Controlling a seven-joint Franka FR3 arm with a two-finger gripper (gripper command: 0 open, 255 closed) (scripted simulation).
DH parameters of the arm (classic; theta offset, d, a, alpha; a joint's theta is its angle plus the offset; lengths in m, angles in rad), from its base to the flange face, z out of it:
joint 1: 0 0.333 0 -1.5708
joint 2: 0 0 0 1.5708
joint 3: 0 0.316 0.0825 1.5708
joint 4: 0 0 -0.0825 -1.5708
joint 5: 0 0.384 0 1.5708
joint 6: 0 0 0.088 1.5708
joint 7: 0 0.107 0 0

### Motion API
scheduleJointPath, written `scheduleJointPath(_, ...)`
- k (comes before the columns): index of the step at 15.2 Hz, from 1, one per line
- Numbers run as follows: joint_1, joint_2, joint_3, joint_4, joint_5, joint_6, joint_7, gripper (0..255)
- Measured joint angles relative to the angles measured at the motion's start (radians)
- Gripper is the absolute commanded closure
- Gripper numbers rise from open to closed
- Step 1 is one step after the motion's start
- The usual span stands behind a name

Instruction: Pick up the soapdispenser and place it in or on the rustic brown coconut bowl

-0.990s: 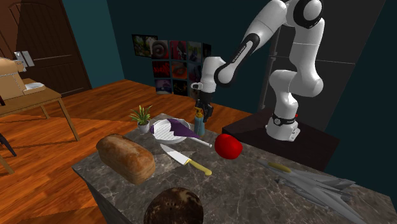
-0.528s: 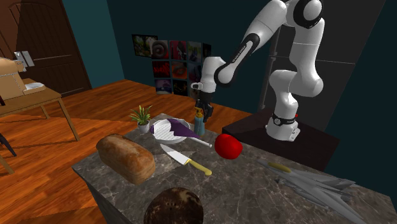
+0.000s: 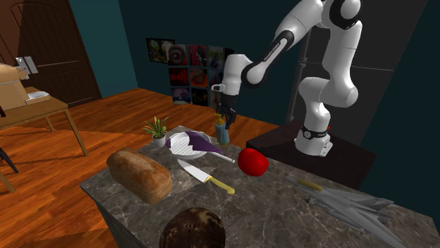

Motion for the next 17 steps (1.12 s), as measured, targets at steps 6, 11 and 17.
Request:
scheduleJointPath(6,-0.035,-0.076,0.027,0.023,-0.094,-0.083,0.076,255)
scheduleJointPath(11,-0.058,-0.133,0.052,0.046,-0.147,-0.154,0.124,255)
scheduleJointPath(17,-0.058,-0.161,0.091,0.088,-0.169,-0.218,0.182,255)
